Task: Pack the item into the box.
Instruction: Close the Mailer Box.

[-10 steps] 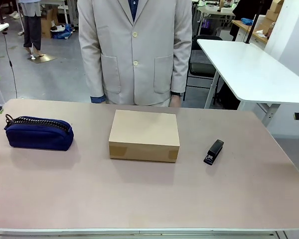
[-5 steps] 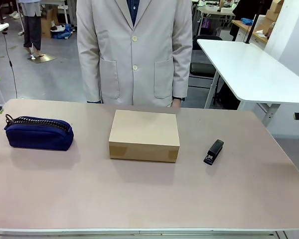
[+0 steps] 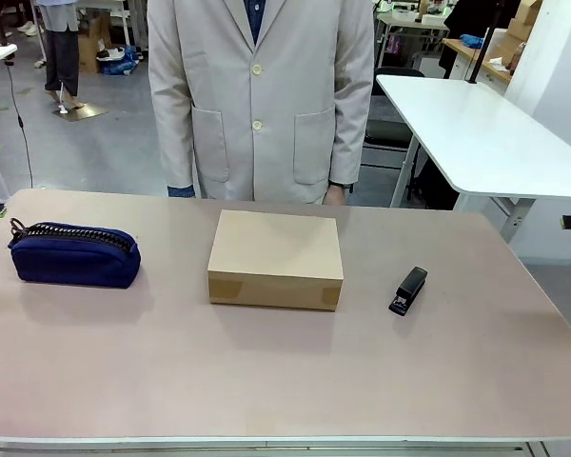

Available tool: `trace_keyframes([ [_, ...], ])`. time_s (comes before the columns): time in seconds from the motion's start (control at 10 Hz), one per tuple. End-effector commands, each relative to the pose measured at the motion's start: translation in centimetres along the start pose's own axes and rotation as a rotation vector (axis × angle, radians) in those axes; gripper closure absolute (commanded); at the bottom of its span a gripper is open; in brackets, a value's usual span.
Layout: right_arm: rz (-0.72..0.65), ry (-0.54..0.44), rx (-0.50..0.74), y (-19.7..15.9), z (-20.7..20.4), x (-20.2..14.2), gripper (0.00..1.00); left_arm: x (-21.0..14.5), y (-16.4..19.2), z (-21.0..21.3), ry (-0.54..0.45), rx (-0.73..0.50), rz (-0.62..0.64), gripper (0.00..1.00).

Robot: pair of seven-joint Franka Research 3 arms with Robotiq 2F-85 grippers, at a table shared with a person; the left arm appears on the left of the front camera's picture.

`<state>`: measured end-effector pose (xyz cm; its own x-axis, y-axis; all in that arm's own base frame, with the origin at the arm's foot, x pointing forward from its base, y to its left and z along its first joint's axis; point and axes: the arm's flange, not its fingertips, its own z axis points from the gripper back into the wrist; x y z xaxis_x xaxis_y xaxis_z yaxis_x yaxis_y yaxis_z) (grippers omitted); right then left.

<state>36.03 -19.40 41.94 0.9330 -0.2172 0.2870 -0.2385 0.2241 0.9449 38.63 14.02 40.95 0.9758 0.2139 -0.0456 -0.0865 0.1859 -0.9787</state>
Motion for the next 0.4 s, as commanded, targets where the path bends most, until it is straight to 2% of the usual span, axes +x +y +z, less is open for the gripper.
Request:
trace_keyframes([
  [0.0, 0.002, -0.001, 0.008, 0.37, 0.02, -0.18, 0.00, -0.53, 0.11, 0.06, -0.002, 0.007, -0.022, 0.00],
  [0.3, 0.002, -0.001, 0.008, 0.37, 0.02, -0.18, 0.00, -0.53, 0.11, 0.06, -0.002, 0.007, -0.022, 0.00],
])
